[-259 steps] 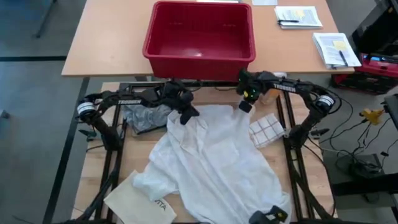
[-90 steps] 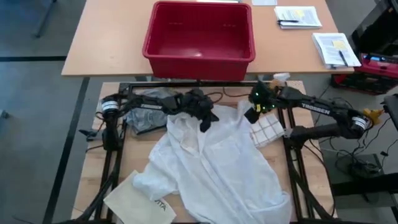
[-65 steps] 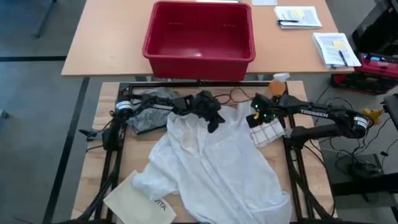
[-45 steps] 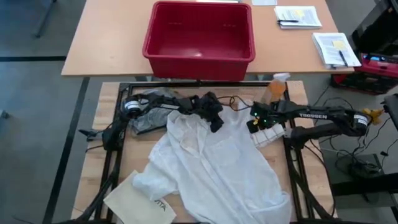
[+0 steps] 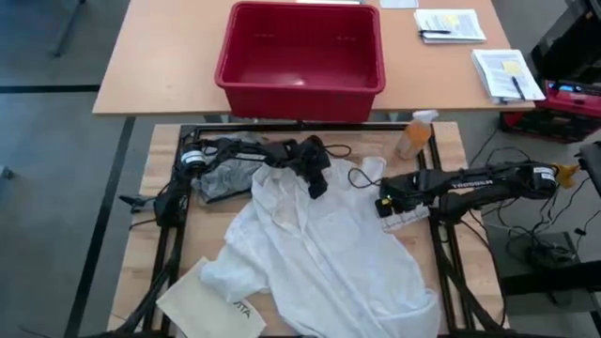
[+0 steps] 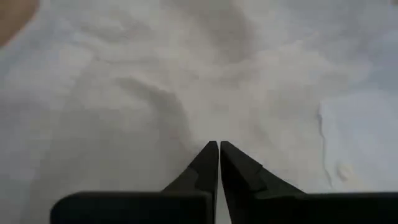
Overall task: Fold laundry
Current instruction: Fold the white long sleeve shirt
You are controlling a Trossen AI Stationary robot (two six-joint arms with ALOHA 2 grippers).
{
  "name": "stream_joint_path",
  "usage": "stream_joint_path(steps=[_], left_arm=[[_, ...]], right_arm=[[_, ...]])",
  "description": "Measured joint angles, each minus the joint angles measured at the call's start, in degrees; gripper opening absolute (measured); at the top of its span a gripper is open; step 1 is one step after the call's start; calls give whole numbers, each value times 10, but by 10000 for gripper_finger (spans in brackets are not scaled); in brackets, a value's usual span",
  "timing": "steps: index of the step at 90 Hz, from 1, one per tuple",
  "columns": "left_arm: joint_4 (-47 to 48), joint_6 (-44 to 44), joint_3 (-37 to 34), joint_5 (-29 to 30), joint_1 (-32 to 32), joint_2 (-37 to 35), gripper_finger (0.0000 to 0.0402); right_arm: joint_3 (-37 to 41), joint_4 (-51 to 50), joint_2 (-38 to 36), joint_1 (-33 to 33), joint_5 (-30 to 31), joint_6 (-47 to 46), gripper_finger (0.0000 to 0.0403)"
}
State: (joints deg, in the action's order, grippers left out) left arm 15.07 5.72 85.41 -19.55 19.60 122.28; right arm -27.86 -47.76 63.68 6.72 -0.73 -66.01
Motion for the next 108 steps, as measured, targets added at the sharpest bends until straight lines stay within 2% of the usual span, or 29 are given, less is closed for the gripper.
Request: stream_joint_path(steps=[6, 14, 23, 38, 53, 65, 86, 101, 108], left_arm=[[30, -6, 0, 26, 1, -7, 0], [41, -5, 0, 23, 6, -5, 0], [39, 6, 5, -13, 9, -8, 0], [26, 7, 45, -63, -12, -22, 0], [-15, 25, 99, -41, -17, -2, 0], [4, 39, 142, -24, -2, 48, 0], [77, 40, 209, -23, 11, 118, 0], [80, 79, 240, -11, 13, 125, 0], [91, 88, 243, -12, 13, 125, 0]], right_arm=[[0, 1, 2, -36, -14, -17, 2], [0, -9, 2, -83, -19, -52, 2], [0, -31, 2, -127, -9, -102, 2], [1, -29, 1, -160, -1, -148, 2], [0, -24, 1, -206, -12, -161, 2], [0, -21, 1, -251, -15, -188, 2], [0, 4, 1, -276, -26, -212, 2], [-8, 19, 2, -296, -34, -204, 2], [-10, 14, 2, -303, -57, -203, 2]])
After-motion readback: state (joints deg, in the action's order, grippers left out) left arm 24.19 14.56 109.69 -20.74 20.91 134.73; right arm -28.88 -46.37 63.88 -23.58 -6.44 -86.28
